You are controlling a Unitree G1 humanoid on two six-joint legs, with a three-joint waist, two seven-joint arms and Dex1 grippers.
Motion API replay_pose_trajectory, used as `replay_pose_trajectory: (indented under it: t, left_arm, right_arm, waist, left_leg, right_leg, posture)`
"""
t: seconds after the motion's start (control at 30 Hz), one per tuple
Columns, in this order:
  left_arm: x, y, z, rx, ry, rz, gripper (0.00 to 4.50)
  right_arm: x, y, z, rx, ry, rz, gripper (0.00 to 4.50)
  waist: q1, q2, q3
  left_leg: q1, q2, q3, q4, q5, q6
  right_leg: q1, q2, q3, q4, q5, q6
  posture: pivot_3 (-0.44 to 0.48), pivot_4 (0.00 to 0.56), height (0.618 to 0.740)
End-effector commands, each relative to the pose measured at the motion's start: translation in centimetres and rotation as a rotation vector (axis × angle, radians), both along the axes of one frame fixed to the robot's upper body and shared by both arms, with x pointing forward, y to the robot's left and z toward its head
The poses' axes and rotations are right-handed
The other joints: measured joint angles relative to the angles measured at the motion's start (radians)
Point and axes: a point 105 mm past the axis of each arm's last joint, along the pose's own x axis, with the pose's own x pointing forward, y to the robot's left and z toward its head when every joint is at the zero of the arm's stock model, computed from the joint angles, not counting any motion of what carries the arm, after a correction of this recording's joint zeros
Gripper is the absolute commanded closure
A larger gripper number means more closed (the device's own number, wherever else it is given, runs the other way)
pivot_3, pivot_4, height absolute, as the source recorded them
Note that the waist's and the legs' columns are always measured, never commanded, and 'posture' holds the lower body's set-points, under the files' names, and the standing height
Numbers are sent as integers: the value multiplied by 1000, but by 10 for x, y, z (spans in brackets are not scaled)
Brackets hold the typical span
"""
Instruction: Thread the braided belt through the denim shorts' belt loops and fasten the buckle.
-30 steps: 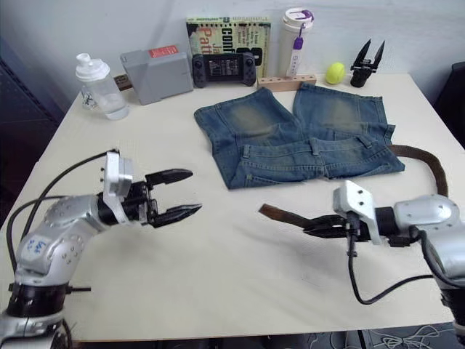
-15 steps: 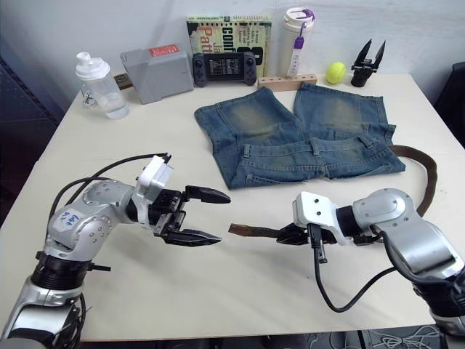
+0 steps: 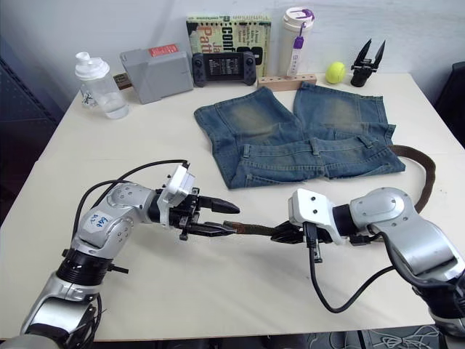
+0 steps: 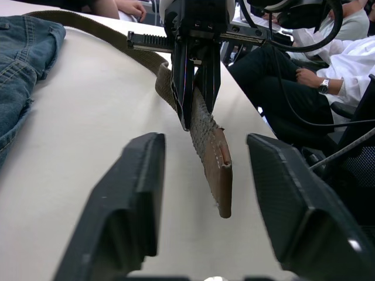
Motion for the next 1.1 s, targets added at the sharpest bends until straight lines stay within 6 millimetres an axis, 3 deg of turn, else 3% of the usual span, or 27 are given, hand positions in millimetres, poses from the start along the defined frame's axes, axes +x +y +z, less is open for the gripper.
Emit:
replay_pose_trajectory:
  t: [0.03,0.1,0.5,0.57,0.63,0.7,0.77,0.83,0.9,0.97,1.03,1.1]
  left_arm:
    - [0,0,3,8,-24,-12,3857]
    - [-1,0,2,16,-26,-13,4461]
    - [7,1,6,-28,1,37,4461]
    - [10,0,11,-70,27,62,4500]
    - [12,0,15,-108,62,77,4500]
    - [11,-1,19,-157,125,80,4500]
    - [7,-2,21,-192,181,70,4500]
    - [4,-4,25,-240,240,65,4500]
    - [3,-6,28,-277,286,69,4500]
    - [-1,-7,29,-296,316,52,4500]
    - [-3,-9,33,-327,346,44,4500]
    - [-5,-10,36,-344,364,41,4500]
  right_arm:
    - [-1,5,15,29,-61,22,4500]
    - [-1,5,16,33,-61,20,4500]
    - [10,7,28,111,-80,-62,4500]
    - [12,4,46,220,-37,-131,3643]
    - [12,-2,63,328,0,-177,3096]
    - [9,-16,78,417,26,-235,2259]
    - [1,-24,92,528,80,-251,1323]
    - [-19,-27,100,649,207,-196,365]
    - [-42,-25,101,744,336,-112,365]
    - [-51,-22,91,815,448,-124,365]
    - [-52,-12,58,840,594,-224,365]
    - [-53,-5,40,852,673,-298,365]
  waist:
    - [0,0,0]
    - [0,0,0]
    - [0,0,0]
    - [0,0,0]
    - [1,0,0]
    - [4,0,0]
    - [4,0,0]
    - [4,0,0]
    - [5,0,0]
    - [6,-1,0]
    - [3,-1,0]
    - [3,-1,0]
  left_leg:
    - [0,0,0,0,0,0]
    - [0,0,0,0,0,0]
    - [0,0,-1,0,0,0]
    - [-1,0,-1,1,0,0]
    - [-1,0,-1,1,0,0]
    - [-3,0,-3,2,0,0]
    - [-4,0,-5,2,0,0]
    - [-4,0,-5,2,0,0]
    - [-4,0,-5,2,0,0]
    - [-4,0,-5,2,0,0]
    - [-3,0,-5,2,0,0]
    - [-2,0,-4,2,0,0]
  right_leg:
    - [0,0,0,0,0,0]
    - [0,0,0,0,0,0]
    - [0,0,0,0,0,0]
    - [0,0,-1,0,0,0]
    - [0,0,-1,1,0,0]
    - [0,0,-2,0,0,0]
    - [-1,-1,-3,0,0,0]
    - [-1,-1,-2,0,0,0]
    - [0,-1,-2,1,0,0]
    - [0,-1,-2,1,0,0]
    - [0,-1,-2,1,0,0]
    - [1,-1,-1,2,0,0]
  posture:
    - [0,150,726]
    - [0,150,726]
    - [0,150,726]
    - [0,150,726]
    - [0,150,726]
    - [0,150,726]
    - [0,150,726]
    - [0,150,726]
    - [0,150,726]
    - [0,150,726]
    - [0,150,726]
    - [0,150,726]
